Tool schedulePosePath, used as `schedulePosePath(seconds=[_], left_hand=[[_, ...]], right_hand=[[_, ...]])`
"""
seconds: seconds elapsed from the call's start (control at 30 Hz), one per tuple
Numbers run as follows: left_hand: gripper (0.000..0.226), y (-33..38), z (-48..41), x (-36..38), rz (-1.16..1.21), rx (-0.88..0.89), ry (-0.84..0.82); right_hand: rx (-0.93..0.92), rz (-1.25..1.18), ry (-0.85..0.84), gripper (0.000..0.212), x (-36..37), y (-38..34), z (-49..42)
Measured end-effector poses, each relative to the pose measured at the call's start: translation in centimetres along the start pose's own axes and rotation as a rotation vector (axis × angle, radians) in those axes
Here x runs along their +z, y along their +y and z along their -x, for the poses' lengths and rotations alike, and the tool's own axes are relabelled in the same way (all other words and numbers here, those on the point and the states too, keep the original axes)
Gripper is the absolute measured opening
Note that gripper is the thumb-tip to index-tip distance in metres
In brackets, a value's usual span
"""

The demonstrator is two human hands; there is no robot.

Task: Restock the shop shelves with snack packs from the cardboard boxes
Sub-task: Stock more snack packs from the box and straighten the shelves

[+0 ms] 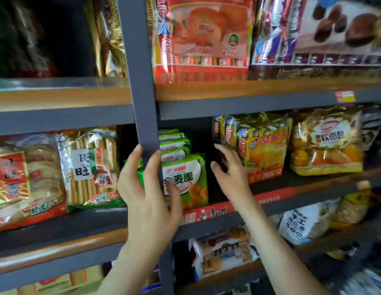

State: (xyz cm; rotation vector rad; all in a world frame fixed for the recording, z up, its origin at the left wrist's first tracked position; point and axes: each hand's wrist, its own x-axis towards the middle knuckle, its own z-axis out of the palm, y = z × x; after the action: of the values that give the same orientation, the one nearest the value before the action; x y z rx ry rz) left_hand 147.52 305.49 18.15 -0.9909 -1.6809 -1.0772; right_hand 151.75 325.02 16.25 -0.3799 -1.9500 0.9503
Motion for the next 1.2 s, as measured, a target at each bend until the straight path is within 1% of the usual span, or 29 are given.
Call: schedulePosePath(seconds=[0.1, 0.17, 0.23, 0.27, 0.33, 0.43, 0.57, 0.63, 0.7, 0.77, 0.97, 1.03, 1.1, 1.13, 1.2], left_hand=[[0.051, 2.1, 1.1, 1.9, -0.043, 0.176, -0.080], [0.054, 3.1, 1.2, 3.7, -0.036, 0.266, -0.185], [0.059, 3.8, 1.1, 6.1, -0.054, 0.286, -0.291], [0.064, 4.2, 1.1, 7.5, -0.076, 0.283, -0.337], [0.079, 5.0, 1.1, 10.4, -0.140, 0.277, -0.416], [0.093, 6.2, 0.5, 14.6, -0.266, 0.298, -0.463], [0.101, 7.6, -0.8, 19.7, -0.414, 0.359, -0.460], [0.103, 8.0, -1.4, 21.6, -0.465, 0.375, -0.450], [0.106, 8.2, -1.7, 22.7, -0.521, 0.375, -0.436], [0.111, 8.2, -1.8, 23.1, -0.566, 0.364, -0.425], [0.119, 7.8, -1.6, 23.1, -0.666, 0.321, -0.409], [0.119, 7.8, -1.6, 23.1, -0.678, 0.328, -0.412], [0.120, 7.8, -1.7, 23.1, -0.681, 0.331, -0.418], [0.120, 7.8, -1.7, 23.1, -0.684, 0.326, -0.422], [0.121, 7.7, -1.6, 23.0, -0.685, 0.311, -0.428]], right_hand=[[0.069, 0.010, 0.215, 0.048, -3.0, 1.5, 0.1], [0.136, 0.019, 0.341, 0.051, -5.8, 2.5, -0.4], [0.215, 0.105, 0.403, 0.061, -8.5, 4.4, -1.3], [0.273, 0.144, 0.391, 0.070, -9.8, 5.5, -1.8], [0.377, 0.163, 0.306, 0.089, -12.0, 7.4, -2.8], [0.392, 0.152, 0.141, 0.102, -14.4, 9.6, -4.3], [0.376, 0.154, -0.135, 0.117, -16.2, 12.2, -6.8], [0.357, 0.108, -0.263, 0.120, -16.6, 12.9, -7.5], [0.332, 0.091, -0.361, 0.128, -16.6, 13.4, -8.0], [0.302, 0.040, -0.381, 0.131, -16.5, 14.1, -8.8], [0.249, -0.085, -0.436, 0.126, -15.7, 15.2, -9.5], [0.268, -0.136, -0.446, 0.123, -15.9, 15.6, -9.7], [0.325, -0.210, -0.453, 0.117, -16.2, 15.8, -10.2], [0.340, -0.230, -0.457, 0.117, -16.3, 15.9, -10.4], [0.321, -0.186, -0.462, 0.126, -16.0, 15.8, -10.5]])
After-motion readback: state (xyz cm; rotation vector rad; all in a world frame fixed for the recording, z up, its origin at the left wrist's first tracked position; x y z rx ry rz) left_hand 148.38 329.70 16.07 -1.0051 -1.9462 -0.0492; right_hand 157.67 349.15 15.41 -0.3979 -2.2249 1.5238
